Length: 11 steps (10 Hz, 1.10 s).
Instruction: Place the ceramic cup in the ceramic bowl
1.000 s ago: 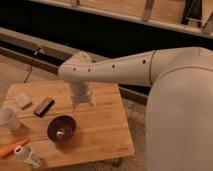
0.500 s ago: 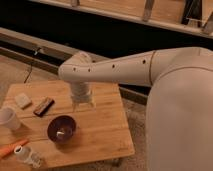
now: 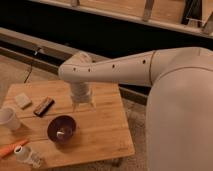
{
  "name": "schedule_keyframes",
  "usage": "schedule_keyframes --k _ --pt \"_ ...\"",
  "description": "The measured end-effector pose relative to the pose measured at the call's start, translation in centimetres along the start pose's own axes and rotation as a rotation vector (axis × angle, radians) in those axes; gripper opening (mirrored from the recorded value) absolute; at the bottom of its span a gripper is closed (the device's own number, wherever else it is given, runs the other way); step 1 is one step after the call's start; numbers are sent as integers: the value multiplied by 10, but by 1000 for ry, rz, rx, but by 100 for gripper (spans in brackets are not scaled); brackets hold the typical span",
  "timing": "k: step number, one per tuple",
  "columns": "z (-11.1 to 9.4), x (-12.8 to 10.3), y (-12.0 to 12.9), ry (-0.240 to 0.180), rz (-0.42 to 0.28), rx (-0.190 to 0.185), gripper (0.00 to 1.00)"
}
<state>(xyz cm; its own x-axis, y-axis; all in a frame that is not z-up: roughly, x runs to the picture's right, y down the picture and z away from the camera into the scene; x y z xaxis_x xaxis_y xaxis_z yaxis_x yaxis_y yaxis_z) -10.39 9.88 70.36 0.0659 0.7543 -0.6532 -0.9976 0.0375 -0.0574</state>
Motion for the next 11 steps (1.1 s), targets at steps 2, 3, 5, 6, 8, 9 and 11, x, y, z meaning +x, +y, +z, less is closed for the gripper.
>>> schedule_keyframes --k 2,3,5,6,8,9,11 --pt "0 0 0 0 0 0 65" --pt "0 0 0 -1 -1 0 65" --pt "2 0 6 -3 -13 -9 65" --pt "3 0 9 -1 -22 -11 65" --pt "7 0 29 4 -60 -21 65" --pt "7 -1 37 3 -75 -24 65" --pt "4 -3 71 0 -133 -33 65"
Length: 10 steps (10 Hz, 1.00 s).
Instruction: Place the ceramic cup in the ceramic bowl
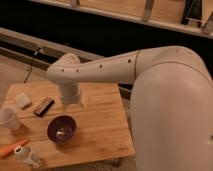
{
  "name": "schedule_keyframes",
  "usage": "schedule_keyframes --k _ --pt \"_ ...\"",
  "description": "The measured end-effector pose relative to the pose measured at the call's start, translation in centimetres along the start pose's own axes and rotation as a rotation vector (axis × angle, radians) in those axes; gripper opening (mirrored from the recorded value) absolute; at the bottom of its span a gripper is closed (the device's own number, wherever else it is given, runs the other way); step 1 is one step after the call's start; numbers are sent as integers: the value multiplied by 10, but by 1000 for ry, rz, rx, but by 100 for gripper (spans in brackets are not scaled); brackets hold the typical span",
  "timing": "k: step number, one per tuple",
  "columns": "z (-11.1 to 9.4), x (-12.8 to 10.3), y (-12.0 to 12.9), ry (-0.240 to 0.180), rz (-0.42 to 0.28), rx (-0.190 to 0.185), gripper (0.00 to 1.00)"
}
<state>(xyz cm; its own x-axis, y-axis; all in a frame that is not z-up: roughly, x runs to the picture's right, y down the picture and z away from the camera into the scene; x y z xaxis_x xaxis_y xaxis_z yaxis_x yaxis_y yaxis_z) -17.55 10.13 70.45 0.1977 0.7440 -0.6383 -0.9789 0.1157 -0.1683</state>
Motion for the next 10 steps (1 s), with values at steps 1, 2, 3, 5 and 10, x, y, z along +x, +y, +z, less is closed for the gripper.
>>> schedule_keyframes --k 1,2,3,5,10 --pt "-2 -4 21 -5 -33 -5 65" --pt "-6 -7 41 -11 -65 -6 65" --pt "-9 -9 64 -17 -103 -2 65" --pt "-14 -12 113 -22 -183 8 65" --pt "-18 -22 222 -27 -328 -4 65"
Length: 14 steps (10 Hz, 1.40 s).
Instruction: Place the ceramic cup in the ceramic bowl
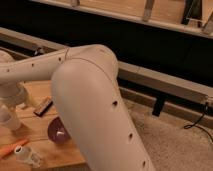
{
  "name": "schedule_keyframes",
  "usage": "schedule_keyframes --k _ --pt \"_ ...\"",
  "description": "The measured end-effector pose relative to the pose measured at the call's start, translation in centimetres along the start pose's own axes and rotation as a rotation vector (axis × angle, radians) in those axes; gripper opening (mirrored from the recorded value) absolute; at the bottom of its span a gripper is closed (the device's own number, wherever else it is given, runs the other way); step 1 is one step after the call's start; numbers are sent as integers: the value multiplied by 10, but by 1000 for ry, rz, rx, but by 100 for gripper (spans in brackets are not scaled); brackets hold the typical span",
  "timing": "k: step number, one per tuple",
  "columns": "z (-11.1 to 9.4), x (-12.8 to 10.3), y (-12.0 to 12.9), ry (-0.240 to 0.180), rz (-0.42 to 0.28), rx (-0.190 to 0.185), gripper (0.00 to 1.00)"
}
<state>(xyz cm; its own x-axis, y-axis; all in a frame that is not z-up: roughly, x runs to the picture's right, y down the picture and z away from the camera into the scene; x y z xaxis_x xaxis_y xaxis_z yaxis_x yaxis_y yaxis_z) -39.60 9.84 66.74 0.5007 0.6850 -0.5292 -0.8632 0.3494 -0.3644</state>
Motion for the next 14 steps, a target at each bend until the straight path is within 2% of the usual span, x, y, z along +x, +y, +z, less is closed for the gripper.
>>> schedule_keyframes --k 4,7,11,14 --pt "2 -34 54 -14 -67 -14 65" --pt "13 -58 79 -22 -89 -27 65" --pt "41 -77 83 -5 -87 -19 65" --pt "54 -88 75 3 -74 3 65"
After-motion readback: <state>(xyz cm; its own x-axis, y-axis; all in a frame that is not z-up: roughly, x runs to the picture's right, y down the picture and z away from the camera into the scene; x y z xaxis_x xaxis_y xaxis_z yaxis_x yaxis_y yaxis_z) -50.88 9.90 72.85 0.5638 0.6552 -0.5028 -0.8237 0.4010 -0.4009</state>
